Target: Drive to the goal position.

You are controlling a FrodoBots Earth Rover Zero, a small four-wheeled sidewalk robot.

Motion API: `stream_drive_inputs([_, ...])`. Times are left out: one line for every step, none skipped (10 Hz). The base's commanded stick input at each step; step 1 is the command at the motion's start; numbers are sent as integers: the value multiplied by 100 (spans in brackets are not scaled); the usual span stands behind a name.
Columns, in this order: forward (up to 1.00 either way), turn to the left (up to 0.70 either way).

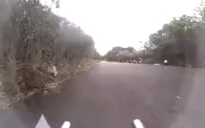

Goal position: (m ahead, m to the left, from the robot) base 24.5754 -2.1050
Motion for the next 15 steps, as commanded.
stream_drive_inputs([50,-45])
stream_drive_inputs([50,-11])
stream_drive_inputs([50,0])
stream_drive_inputs([50,0])
stream_drive_inputs([50,0])
stream_drive_inputs([50,0])
stream_drive_inputs([50,0])
stream_drive_inputs([50,0])
stream_drive_inputs([50,0])
stream_drive_inputs([50,0])
stream_drive_inputs([50,0])
stream_drive_inputs([50,0])
stream_drive_inputs([50,0])
stream_drive_inputs([50,0])
stream_drive_inputs([50,0])
